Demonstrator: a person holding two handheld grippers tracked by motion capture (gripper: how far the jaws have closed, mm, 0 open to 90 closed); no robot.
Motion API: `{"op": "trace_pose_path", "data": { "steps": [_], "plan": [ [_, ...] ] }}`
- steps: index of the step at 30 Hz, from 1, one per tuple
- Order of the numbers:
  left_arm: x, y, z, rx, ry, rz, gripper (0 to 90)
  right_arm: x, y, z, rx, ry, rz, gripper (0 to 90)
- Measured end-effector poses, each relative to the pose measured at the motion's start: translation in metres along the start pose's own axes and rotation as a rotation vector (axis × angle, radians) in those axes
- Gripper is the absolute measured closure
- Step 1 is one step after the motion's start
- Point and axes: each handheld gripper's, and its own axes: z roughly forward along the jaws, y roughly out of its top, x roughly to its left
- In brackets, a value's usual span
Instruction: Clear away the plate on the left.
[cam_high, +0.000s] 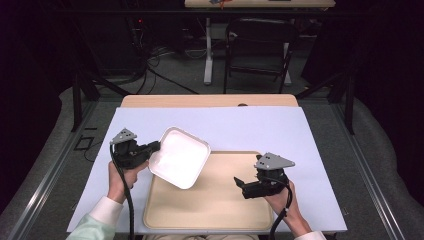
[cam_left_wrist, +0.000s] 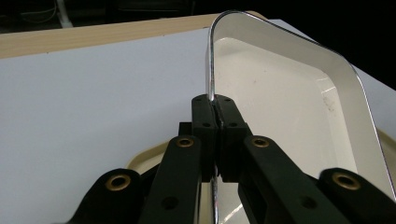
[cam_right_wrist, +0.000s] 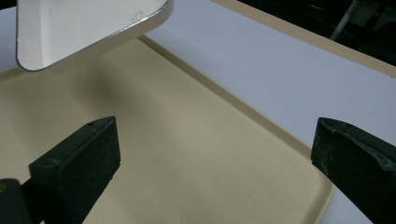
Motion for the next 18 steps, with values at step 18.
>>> {"op": "trace_pose_path", "data": {
  "steps": [18],
  "plan": [
    [-0.026,0.001,0.017,-0.013,-0.026,0.032,88.5,0.025,0.024,0.042,-0.017,0.128,0.004,7.6]
  ]
}}
